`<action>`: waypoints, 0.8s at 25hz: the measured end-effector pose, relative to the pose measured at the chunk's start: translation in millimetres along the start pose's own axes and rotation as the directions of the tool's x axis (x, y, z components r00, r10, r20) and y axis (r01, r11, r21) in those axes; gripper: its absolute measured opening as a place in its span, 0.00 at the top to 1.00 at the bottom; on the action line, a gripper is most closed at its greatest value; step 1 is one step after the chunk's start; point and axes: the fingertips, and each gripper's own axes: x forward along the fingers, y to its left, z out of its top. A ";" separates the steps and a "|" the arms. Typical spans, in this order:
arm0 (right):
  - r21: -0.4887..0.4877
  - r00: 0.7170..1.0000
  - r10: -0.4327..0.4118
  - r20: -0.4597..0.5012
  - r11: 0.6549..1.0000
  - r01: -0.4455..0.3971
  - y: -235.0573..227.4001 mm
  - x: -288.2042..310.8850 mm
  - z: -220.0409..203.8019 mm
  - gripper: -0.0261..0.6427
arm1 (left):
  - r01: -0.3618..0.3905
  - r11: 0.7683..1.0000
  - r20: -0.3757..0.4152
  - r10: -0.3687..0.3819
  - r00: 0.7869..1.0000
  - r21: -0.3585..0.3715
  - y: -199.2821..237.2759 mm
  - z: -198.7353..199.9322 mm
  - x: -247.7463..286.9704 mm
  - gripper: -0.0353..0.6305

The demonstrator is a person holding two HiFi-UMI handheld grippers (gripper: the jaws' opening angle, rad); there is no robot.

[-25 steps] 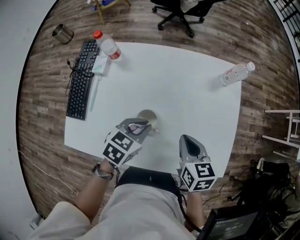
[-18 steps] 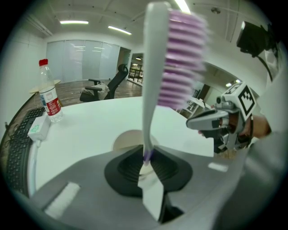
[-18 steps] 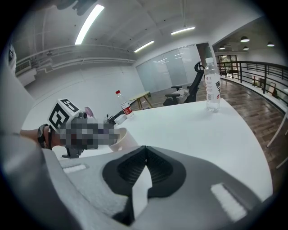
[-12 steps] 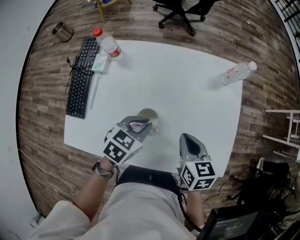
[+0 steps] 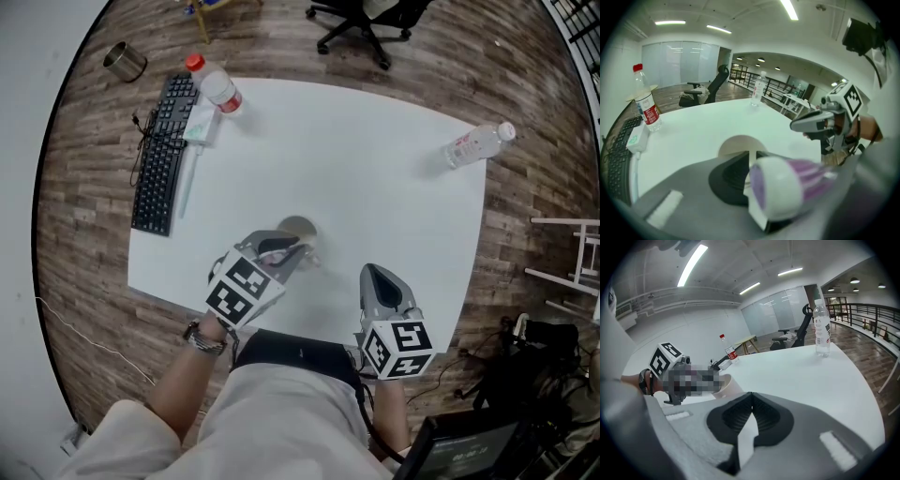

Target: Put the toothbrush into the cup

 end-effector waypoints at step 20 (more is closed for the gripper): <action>-0.031 1.000 0.002 0.008 1.000 -0.002 5.4 -5.5 1.0 0.96 | -0.061 0.996 0.034 0.063 0.997 -0.058 6.7 -4.1 -14.7 0.78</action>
